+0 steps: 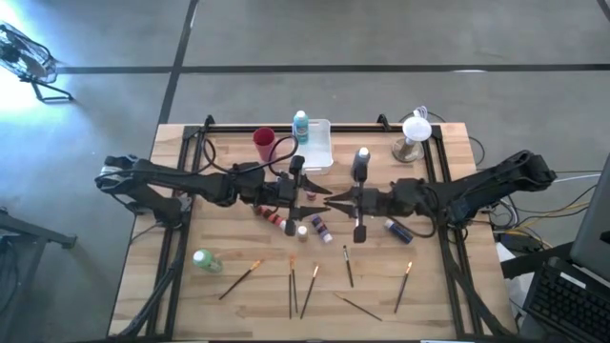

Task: Pick & Place Paint Supplies
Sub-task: Put the silver paint brush into the pink cup

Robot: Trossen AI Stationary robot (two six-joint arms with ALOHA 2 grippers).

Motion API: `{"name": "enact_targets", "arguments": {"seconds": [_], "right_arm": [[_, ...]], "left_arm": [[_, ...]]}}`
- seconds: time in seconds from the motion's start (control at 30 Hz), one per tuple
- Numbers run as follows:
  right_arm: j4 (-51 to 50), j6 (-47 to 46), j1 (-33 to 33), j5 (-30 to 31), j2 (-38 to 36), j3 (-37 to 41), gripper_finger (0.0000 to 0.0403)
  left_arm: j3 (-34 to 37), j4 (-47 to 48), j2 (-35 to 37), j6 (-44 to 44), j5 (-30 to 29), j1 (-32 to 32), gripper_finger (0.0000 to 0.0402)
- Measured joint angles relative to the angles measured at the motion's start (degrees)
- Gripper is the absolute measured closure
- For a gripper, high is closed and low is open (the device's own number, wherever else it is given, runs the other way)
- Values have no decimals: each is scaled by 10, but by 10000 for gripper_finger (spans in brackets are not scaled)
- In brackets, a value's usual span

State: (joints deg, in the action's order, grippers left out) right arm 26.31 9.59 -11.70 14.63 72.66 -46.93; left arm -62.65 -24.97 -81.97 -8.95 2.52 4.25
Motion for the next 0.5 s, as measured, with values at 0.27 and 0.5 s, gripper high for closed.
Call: {"name": "enact_targets", "arguments": {"seconds": [0.27,0.5], "right_arm": [[0,-1,1,1,5,-4,390],[0,-2,4,1,5,-4,390]], "left_arm": [[-1,-2,0,1,0,0,235],[-1,-4,0,1,0,0,286]]}}
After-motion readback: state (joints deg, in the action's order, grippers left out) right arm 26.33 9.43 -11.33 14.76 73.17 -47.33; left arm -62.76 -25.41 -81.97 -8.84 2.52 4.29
